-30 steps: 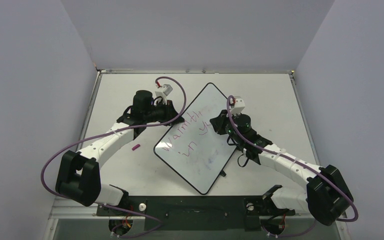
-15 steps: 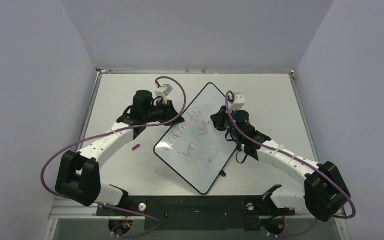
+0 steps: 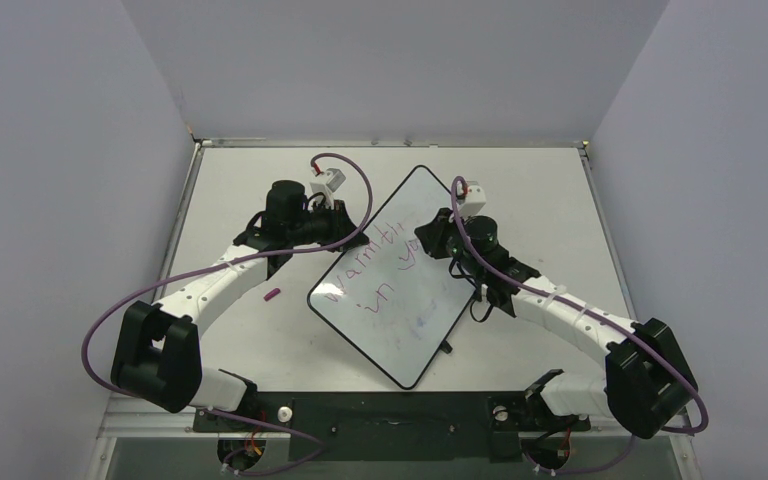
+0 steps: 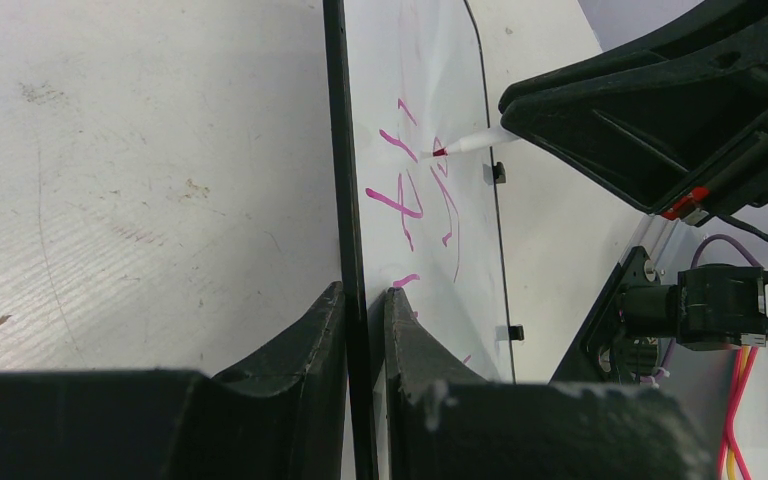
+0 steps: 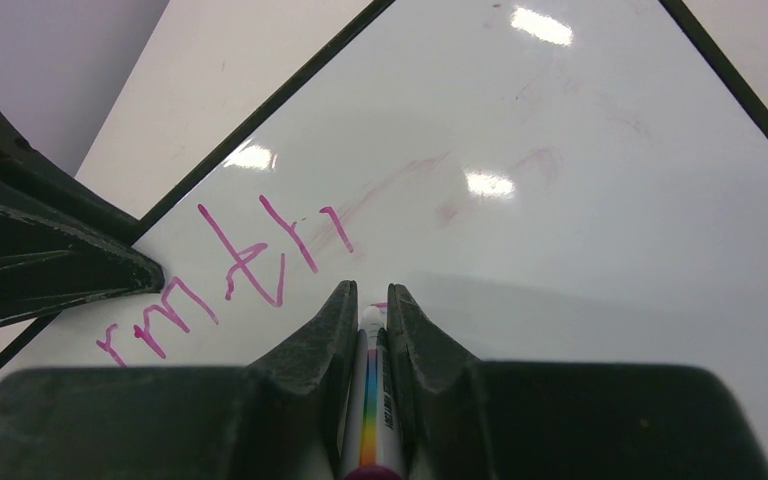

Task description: Write a sentence on the whiteboard

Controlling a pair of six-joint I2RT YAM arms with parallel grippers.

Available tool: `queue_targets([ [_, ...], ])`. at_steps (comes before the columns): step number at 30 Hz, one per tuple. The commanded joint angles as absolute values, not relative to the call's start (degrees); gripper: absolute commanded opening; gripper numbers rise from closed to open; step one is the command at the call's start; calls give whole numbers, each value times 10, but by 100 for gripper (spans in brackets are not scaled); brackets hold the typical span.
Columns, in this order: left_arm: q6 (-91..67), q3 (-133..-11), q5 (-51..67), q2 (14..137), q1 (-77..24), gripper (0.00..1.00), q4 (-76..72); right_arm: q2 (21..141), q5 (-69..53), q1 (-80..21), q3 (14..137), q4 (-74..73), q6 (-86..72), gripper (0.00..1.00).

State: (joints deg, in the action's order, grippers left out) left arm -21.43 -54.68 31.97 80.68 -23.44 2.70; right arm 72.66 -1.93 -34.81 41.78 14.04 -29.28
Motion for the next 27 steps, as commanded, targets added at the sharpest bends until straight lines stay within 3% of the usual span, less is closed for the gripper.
queue_targets([
  [1,-163,-548,291,794,-230,0,-9,723,-51,-348,415,178,-304,0],
  [17,-163,-546,290,790,-230,0,-8,655,-20,-346,412,144,-298,0],
  [27,-164,-548,290,793,-230,0,-11,674,-2,-331,419,136,-298,0],
])
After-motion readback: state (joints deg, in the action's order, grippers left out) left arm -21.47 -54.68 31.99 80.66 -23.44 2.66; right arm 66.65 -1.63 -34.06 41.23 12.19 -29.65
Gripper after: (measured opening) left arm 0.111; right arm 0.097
